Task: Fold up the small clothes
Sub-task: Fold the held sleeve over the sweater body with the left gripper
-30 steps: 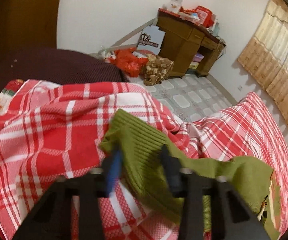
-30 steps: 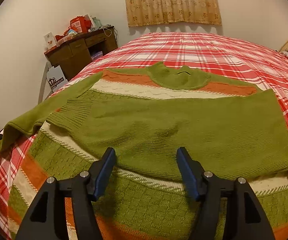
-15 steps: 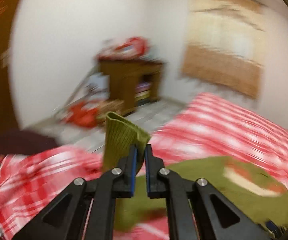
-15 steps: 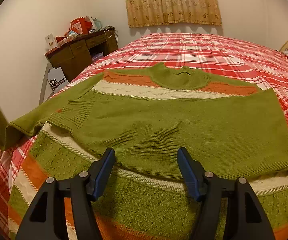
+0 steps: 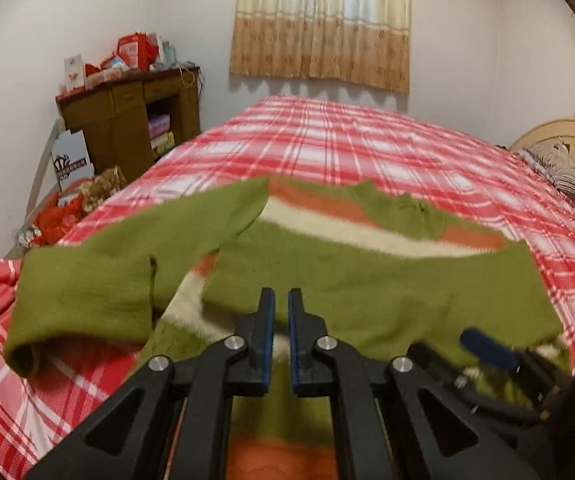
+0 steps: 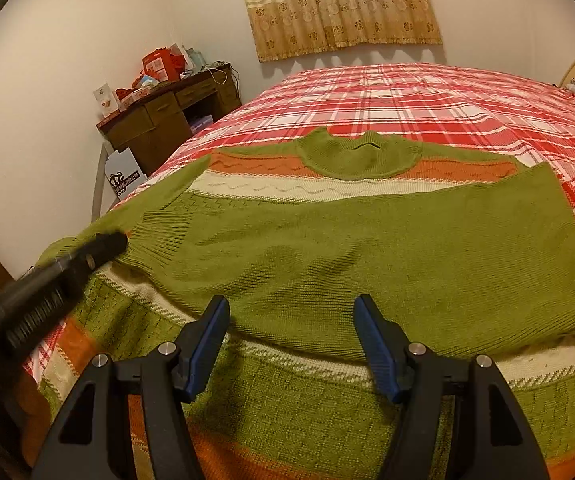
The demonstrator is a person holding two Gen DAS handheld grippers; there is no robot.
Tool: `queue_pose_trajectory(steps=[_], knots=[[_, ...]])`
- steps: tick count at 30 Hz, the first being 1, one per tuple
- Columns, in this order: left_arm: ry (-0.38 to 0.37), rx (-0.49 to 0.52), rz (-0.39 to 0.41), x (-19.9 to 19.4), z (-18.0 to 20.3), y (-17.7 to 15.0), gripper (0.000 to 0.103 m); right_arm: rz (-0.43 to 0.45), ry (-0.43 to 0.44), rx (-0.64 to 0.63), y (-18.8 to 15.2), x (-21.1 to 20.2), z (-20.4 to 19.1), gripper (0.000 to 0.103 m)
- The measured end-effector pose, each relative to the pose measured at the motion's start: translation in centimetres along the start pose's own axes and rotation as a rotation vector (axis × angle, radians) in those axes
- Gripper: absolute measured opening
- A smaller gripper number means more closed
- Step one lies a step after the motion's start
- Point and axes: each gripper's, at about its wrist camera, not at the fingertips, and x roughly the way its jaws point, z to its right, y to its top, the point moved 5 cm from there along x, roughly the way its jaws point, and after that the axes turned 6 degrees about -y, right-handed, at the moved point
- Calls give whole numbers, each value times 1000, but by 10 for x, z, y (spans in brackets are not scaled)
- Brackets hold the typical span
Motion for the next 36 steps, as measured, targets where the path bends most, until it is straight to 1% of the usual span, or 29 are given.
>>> queue_pose_trajectory(steps=[1,2,4,5,7,8,9,10,11,13,14,15,18,21,23,25,26,27,28,30,31,32,34,35,36], knots=[[5,-2,2,-5,-4,-2,7,-1,-1,0,0,0,0,66],[12,-9,4,-8,-8,-4,9,-2,-1,-1,0,0,-1,66],[31,-52,3,-13,-25,-10,20,-6,-3,-4,1,0,-2,66],[53,-85,6,-17,-37,-15,29,-11,-5,-7,1,1,-3,67],[137,-146,25,-24,-61,-27,30,-24,-28,-22,2,3,-5,67],[186,-181,31,-26,-76,-34,30,-34,-56,-41,5,3,-10,67],[212,-206,26,-24,-86,-41,30,-31,-58,-51,8,2,-14,67],[224,-220,21,-22,-90,-47,30,-20,-24,-51,11,-1,-21,67],[235,-239,10,-19,-96,-53,29,-4,50,-40,17,-6,-34,67],[208,-271,34,-21,-99,-57,30,1,146,-44,26,-10,-59,67],[202,-274,35,-20,-97,-57,33,-4,182,-55,31,-9,-73,67],[193,-277,37,-19,-95,-58,37,-21,233,-73,37,-5,-94,67],[167,-285,58,-19,-91,-61,40,-90,362,-107,46,16,-136,67],[125,-317,80,-23,-94,-64,40,-160,431,-154,46,40,-169,67],[114,-324,87,-24,-97,-64,40,-218,470,-168,43,60,-188,67],[115,-319,89,-24,-94,-66,41,-225,470,-209,39,69,-201,67],[116,-312,89,-25,-93,-65,44,-227,473,-254,37,72,-209,66],[118,-301,88,-24,-89,-65,46,-239,469,-293,33,74,-216,56],[120,-295,86,-24,-88,-66,47,-251,462,-330,30,75,-221,42],[126,-286,84,-23,-86,-65,48,-241,441,-393,29,76,-228,36],[130,-282,84,-24,-85,-66,48,-238,432,-406,28,76,-230,27],[133,-280,84,-24,-84,-66,48,-240,423,-406,28,76,-230,22],[135,-278,84,-23,-85,-64,49,-249,434,-363,33,76,-225,13],[135,-278,84,-24,-86,-65,49,-244,437,-341,37,73,-222,10],[134,-278,85,-24,-84,-65,49,-235,440,-331,42,69,-219,3]])
